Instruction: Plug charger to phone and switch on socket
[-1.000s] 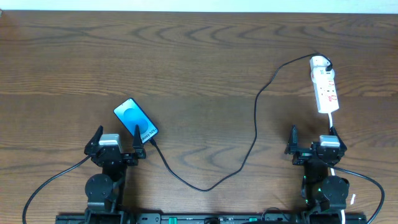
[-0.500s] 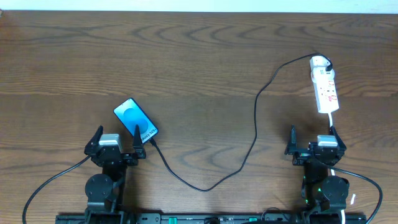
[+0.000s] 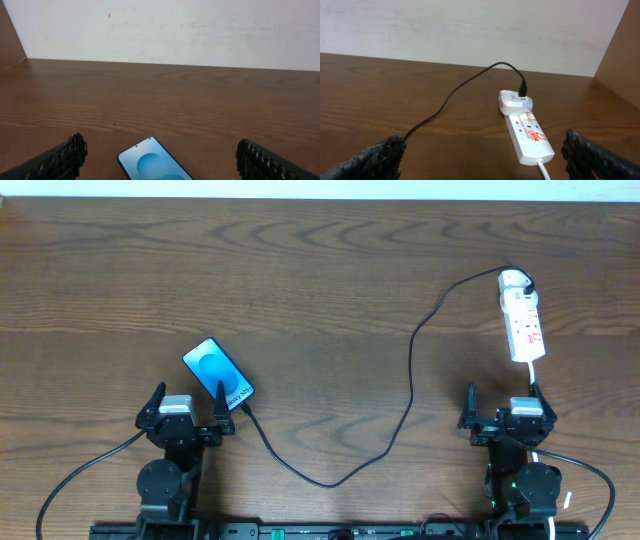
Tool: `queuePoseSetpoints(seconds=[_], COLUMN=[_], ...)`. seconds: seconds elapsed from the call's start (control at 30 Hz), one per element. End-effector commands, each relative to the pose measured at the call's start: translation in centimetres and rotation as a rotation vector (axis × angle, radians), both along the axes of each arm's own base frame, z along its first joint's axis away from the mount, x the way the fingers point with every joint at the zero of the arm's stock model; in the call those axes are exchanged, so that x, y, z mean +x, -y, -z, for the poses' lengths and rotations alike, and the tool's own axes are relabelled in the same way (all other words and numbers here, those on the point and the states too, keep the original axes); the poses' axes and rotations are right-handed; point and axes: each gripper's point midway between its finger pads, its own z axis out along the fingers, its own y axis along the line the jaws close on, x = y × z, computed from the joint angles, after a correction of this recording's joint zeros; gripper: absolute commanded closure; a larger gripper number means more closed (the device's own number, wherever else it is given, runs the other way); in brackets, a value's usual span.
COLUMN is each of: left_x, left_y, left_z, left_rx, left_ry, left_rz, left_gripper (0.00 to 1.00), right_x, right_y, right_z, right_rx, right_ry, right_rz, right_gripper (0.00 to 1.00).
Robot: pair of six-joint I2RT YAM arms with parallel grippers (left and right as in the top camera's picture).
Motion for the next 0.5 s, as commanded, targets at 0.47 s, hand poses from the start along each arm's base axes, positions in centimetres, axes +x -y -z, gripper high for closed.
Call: queuePoseSetpoints(seconds=[0.47], left_x=[-0.09], left_y=[-0.29], left_z=[1.76], left_rx=[0.003], left_ry=[-0.052], left_rz=[-0.014], left_gripper=[0.03], right_x=[-0.01], right_y=[-0.60], right_z=[0.04], right_rx=[-0.013], right_ry=[-0.001], right_rz=[-0.027], right_gripper=[0.01])
